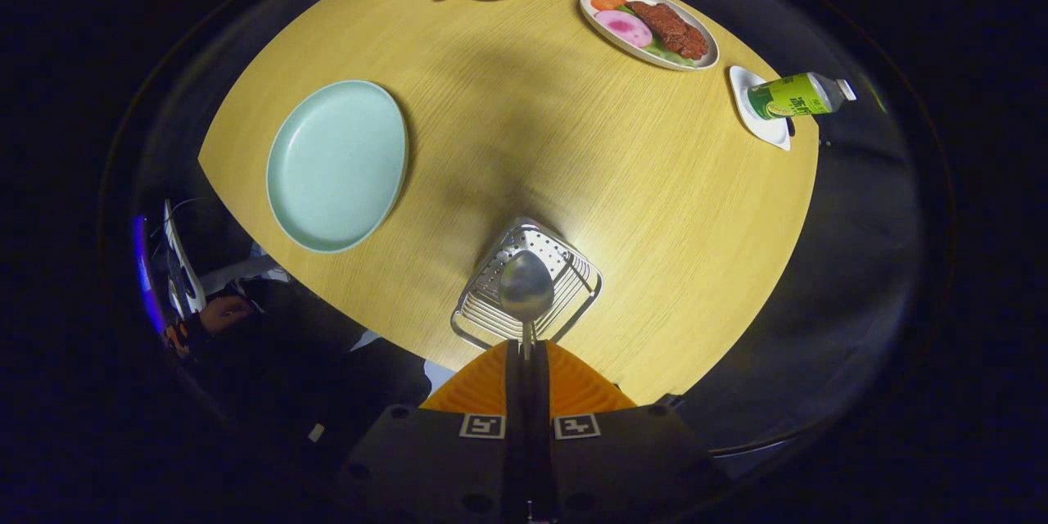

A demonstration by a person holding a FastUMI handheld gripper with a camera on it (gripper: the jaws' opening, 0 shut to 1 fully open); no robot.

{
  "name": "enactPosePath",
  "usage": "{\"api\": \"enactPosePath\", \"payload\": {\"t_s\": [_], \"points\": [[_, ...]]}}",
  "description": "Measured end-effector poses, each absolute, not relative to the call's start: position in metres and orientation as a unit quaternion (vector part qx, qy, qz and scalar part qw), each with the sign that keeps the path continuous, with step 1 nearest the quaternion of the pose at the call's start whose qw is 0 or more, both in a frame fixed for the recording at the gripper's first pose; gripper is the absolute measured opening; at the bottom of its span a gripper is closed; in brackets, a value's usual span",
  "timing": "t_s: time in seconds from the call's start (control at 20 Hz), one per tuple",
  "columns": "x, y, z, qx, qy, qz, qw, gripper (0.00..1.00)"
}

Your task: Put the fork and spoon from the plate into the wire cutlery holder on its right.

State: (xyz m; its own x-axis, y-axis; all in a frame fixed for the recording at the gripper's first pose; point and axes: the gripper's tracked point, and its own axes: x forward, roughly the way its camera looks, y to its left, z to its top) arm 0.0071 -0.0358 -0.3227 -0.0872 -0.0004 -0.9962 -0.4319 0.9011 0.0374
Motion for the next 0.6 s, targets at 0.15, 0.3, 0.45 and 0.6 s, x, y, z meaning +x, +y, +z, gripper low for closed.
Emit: {"api": "enactPosePath", "payload": {"t_s": [0.15, 0.3, 0.45, 0.6], "points": [[0.007, -0.04, -0.326, -0.139, 0.716, 0.162, 0.665, 0.15], [0.01, -0.042, -0.32, -0.117, 0.695, 0.159, 0.691, 0.34], [0.012, -0.042, -0.302, -0.083, 0.655, 0.158, 0.734, 0.51], [0.015, -0.04, -0.278, -0.047, 0.602, 0.149, 0.783, 0.6]]}}
